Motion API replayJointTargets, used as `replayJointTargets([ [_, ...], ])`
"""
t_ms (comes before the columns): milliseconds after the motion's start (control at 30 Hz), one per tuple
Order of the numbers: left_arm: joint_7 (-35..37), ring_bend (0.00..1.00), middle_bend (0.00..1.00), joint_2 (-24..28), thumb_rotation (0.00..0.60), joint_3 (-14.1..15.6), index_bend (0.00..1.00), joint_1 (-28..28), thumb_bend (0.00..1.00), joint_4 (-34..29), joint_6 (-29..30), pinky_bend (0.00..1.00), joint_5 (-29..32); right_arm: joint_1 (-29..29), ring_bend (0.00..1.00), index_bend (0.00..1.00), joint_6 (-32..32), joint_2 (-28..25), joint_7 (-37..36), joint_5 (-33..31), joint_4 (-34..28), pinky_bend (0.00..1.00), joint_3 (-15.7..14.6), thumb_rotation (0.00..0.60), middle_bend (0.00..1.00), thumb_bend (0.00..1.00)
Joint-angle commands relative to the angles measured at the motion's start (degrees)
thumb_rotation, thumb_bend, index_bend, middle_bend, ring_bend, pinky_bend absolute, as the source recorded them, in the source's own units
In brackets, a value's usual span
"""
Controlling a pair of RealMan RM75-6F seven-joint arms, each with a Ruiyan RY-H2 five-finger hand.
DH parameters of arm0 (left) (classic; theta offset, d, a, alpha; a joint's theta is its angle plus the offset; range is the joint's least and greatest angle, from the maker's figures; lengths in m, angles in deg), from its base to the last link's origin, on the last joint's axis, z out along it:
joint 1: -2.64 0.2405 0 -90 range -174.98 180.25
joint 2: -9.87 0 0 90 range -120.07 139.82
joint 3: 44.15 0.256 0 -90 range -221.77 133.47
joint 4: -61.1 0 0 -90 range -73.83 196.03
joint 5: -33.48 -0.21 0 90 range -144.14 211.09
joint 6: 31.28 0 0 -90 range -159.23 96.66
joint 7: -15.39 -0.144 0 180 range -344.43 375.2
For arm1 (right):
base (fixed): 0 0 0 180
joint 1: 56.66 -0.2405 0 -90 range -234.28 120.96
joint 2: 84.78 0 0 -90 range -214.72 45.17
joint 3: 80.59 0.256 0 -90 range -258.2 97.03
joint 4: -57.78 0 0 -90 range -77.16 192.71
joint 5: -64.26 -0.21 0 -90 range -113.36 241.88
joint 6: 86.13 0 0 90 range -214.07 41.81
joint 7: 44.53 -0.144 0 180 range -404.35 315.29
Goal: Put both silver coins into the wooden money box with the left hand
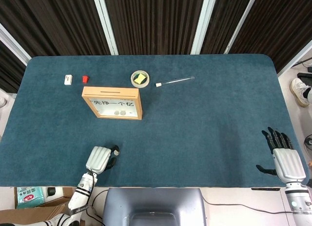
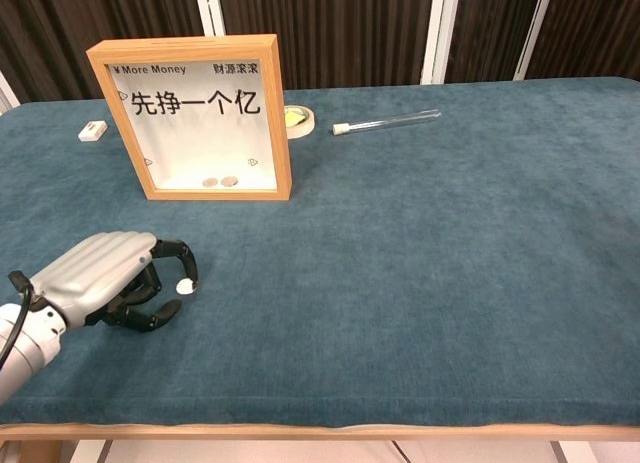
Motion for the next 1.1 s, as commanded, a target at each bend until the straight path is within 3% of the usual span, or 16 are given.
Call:
replayJointTargets([
  [33,-0.02,1.00,1.00,-0.07,0.600,-0.10,0.42,0.03,0.40,0.18,-0.19,1.00,0.03,0.00,0.00,0.00,0.02,-0.01,0.04,0.04,-0.01,0.00,-0.03,0.600,0.00,0.12],
  [867,-0.20,1.00,1.00,-0.52,0.600,-1.21,0.42,0.00,0.40,1.74,-1.53,1.00,0.50,-0.13,0.00,0.00,0.33,0.00,0.39,-0.08,-0.07,0.00,-0.01,0.600,0.00,0.12],
  [1100,0.50,1.00,1.00,-0.71,0.600,-1.79,0.46,0.00,0.39,2.32,-1.43,1.00,0.60,-0.11,0.00,0.00,0.28,0.01,0.45,-0.17,-0.05,0.00,0.04,0.600,0.00,0.12],
])
